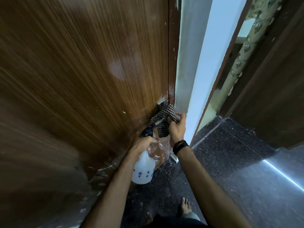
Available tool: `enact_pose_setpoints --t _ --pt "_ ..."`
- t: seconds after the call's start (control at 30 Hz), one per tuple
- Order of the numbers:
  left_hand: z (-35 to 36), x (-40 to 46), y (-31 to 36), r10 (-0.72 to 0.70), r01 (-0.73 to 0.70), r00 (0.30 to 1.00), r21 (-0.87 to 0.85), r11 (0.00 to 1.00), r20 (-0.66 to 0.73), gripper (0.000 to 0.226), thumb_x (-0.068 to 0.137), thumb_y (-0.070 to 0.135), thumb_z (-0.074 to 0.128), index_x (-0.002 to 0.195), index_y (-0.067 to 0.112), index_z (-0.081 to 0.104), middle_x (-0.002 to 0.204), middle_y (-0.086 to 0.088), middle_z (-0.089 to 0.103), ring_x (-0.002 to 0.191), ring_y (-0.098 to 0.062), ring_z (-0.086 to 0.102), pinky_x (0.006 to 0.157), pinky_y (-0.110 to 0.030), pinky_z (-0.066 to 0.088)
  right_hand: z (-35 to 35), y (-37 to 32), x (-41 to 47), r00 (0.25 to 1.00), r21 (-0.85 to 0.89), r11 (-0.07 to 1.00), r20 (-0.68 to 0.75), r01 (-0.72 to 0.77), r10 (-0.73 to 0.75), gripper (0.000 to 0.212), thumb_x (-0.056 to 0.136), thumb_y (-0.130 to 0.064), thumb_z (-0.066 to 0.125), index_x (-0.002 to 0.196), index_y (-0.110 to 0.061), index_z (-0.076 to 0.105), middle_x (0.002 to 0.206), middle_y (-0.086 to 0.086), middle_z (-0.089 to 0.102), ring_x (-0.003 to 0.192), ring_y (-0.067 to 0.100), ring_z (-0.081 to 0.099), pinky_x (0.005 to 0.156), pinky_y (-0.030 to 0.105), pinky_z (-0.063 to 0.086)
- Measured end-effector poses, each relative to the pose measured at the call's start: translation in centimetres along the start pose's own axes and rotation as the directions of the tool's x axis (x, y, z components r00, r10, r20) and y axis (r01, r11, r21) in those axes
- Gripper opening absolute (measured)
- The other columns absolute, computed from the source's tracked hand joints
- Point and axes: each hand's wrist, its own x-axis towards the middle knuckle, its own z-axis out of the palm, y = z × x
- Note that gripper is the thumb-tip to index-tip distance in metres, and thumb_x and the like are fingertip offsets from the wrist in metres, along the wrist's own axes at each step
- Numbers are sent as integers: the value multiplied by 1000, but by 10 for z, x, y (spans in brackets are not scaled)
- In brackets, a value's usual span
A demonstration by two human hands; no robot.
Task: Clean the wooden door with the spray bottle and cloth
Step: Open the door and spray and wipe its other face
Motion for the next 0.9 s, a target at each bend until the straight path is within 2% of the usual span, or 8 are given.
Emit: enact_pose_setpoints --t 0.1,0.17,0.27,0.4,0.6,0.7,0.8,0.9 --pt "-7 3 -2 9 -9 1000 22 1000 12 12 88 20 72 87 9 67 50 0 41 49 -13 38 55 -28 33 -5 11 -7 998 94 994 47 -55 51 22 91 -9 60 98 -29 54 96 0 69 85 17 63 77 37 52" --pt "-8 5 -3 11 -12 1000 33 999 17 12 86 19 73 87 10 66 45 2 43 43 -10 39 51 -26 34 2 14 -8 987 90 990 123 -112 101 18 86 -25 65 92 -34 51 91 4 67 81 22 62 75 41 50" --pt "-8 3 -3 28 -30 999 46 998 43 18 88 15 71 75 12 59 36 6 39 36 -8 36 49 -25 31 18 14 -2 983 92 981 84 -173 165 28 75 -49 68 87 -41 44 98 8 66 92 33 66 87 53 54" --pt "-11 1 -1 74 -74 995 -4 997 74 26 90 5 67 66 11 58 34 9 44 28 -3 37 41 -20 32 31 7 8 980 158 967 8 -200 201 57 61 -71 66 87 -30 38 96 6 62 97 31 65 92 54 53" --pt "-13 2 -3 78 -79 994 -1 997 79 33 90 8 65 61 15 54 33 10 42 28 -3 35 42 -20 31 40 -1 8 949 176 951 -148 -253 279 44 60 -50 74 80 -28 41 90 8 66 89 32 66 87 52 55" --pt "-14 4 -6 87 -86 995 -33 996 52 36 88 -3 59 58 14 48 34 9 41 27 -3 33 39 -19 27 48 8 -19 955 263 929 -71 -261 289 41 57 -47 79 78 -36 45 88 6 67 86 27 66 86 55 56" --pt "-19 6 -9 72 -71 997 -34 997 38 39 87 -5 60 55 14 46 35 6 39 29 -5 31 37 -19 26 47 8 -24 929 405 841 58 -357 366 42 74 -14 82 81 -22 42 86 9 62 81 23 62 85 52 57" --pt "-25 9 -11 37 -37 998 3 999 50 39 87 4 65 55 15 46 35 6 38 31 -7 32 38 -20 29 40 -4 4 937 399 865 -37 -305 348 45 67 -11 82 78 -23 40 83 6 58 79 21 58 88 57 56"
